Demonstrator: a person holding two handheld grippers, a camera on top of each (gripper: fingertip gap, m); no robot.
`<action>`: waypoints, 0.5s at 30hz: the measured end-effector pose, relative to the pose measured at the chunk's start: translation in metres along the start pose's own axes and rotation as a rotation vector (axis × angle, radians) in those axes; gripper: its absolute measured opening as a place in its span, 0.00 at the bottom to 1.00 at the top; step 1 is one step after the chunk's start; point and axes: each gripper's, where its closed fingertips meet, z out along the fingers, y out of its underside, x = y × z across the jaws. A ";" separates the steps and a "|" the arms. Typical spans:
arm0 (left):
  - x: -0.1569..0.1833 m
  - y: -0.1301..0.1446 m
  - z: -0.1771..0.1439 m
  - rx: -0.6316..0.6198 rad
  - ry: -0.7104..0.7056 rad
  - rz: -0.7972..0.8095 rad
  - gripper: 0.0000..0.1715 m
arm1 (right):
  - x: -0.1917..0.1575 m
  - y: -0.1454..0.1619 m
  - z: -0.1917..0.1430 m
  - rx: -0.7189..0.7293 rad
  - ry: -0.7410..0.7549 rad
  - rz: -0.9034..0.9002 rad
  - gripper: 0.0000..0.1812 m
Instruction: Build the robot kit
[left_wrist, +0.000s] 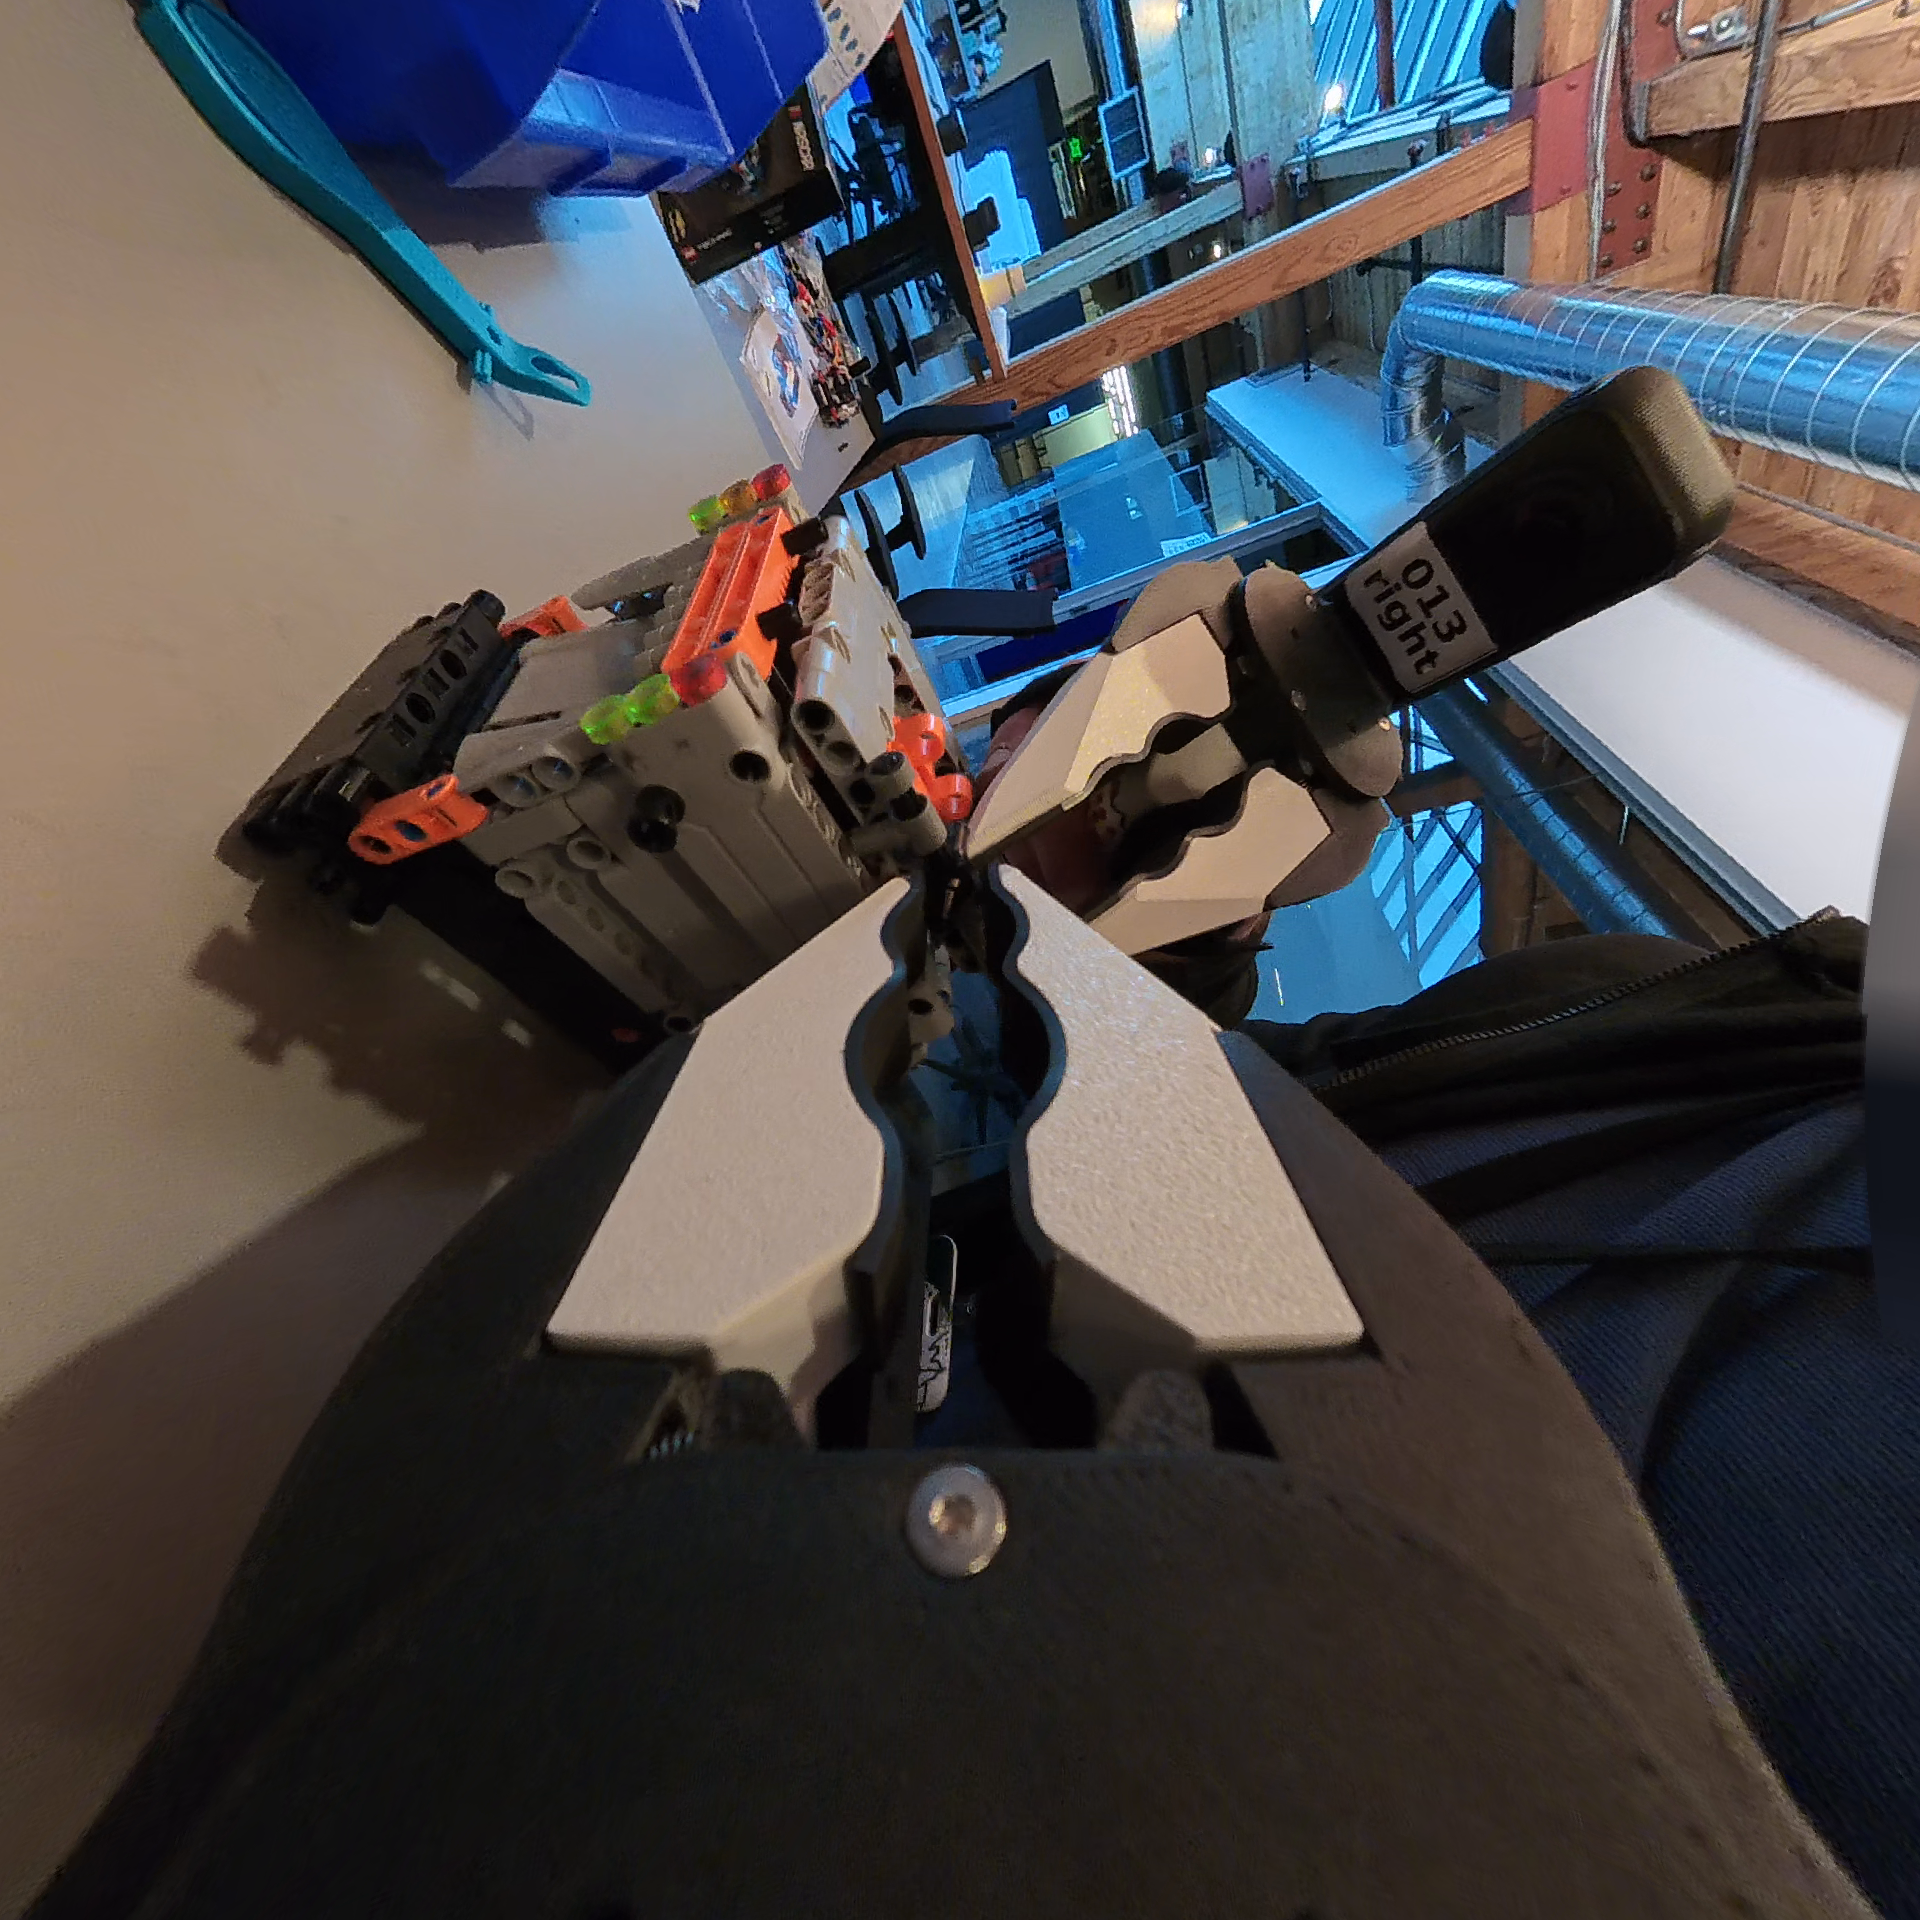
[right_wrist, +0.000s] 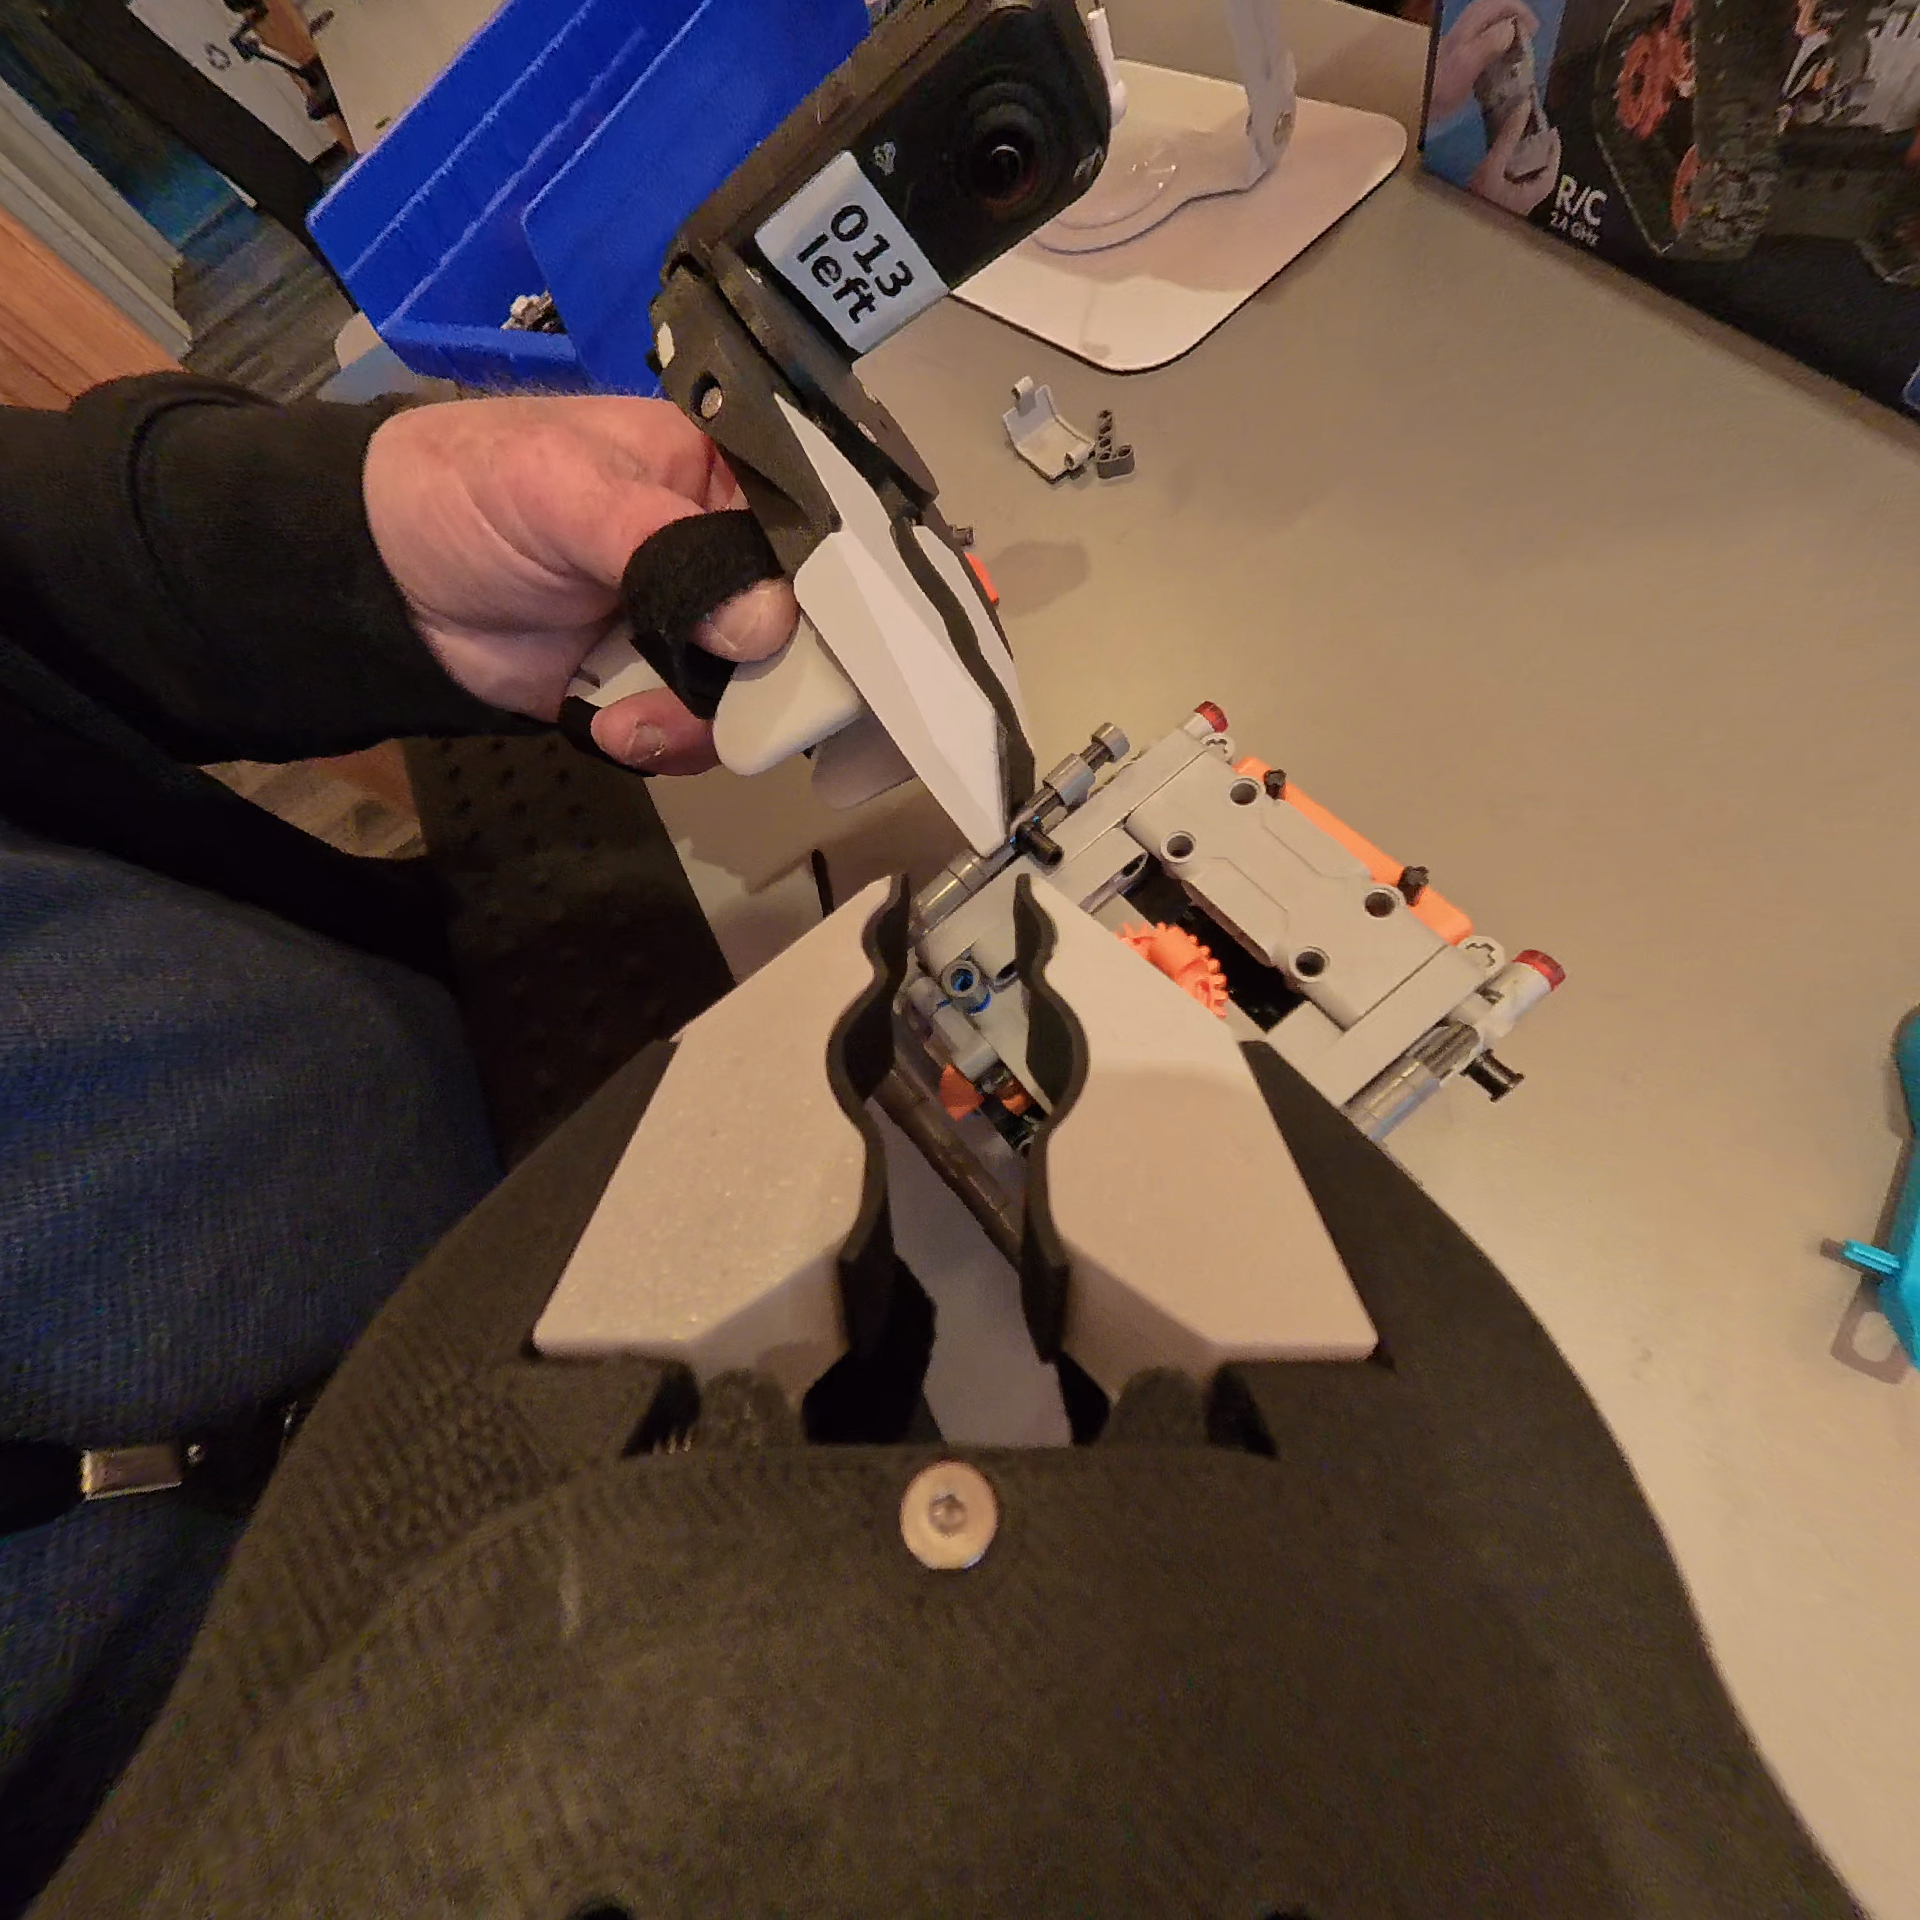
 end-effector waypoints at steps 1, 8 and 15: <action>0.000 0.000 0.000 0.001 0.002 -0.002 0.04 | 0.002 0.001 0.000 -0.005 0.010 -0.003 0.09; 0.003 0.003 -0.001 -0.001 0.039 0.026 0.04 | 0.006 0.002 0.000 -0.020 0.041 -0.008 0.04; 0.010 0.002 -0.001 0.013 0.116 0.054 0.03 | 0.009 0.003 -0.001 -0.021 0.051 -0.005 0.00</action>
